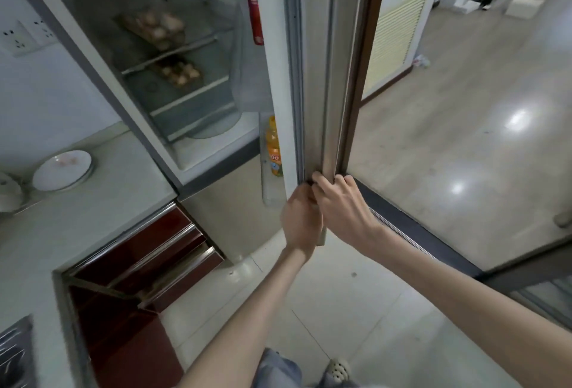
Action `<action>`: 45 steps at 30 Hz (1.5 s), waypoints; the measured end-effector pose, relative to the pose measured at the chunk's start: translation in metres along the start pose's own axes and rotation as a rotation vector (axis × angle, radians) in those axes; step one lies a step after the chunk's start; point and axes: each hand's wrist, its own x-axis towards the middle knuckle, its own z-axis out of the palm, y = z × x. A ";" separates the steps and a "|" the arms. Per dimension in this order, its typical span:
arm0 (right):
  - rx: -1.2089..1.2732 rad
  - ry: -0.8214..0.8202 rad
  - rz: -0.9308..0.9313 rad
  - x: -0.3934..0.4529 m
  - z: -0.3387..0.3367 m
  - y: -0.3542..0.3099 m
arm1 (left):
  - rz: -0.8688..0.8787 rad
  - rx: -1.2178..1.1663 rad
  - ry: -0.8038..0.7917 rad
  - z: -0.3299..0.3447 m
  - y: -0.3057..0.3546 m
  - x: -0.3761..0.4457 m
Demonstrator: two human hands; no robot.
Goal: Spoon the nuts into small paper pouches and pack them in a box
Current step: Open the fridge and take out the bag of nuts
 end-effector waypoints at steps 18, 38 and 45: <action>0.116 -0.195 0.502 -0.038 0.011 0.151 | 0.286 -0.168 -0.467 0.012 0.136 -0.002; 0.672 -0.538 0.784 0.026 0.071 0.059 | -0.188 -0.512 -0.316 -0.058 -0.063 0.046; 0.931 -0.887 0.875 0.053 0.129 0.005 | -0.481 -0.631 -0.219 -0.108 -0.200 0.040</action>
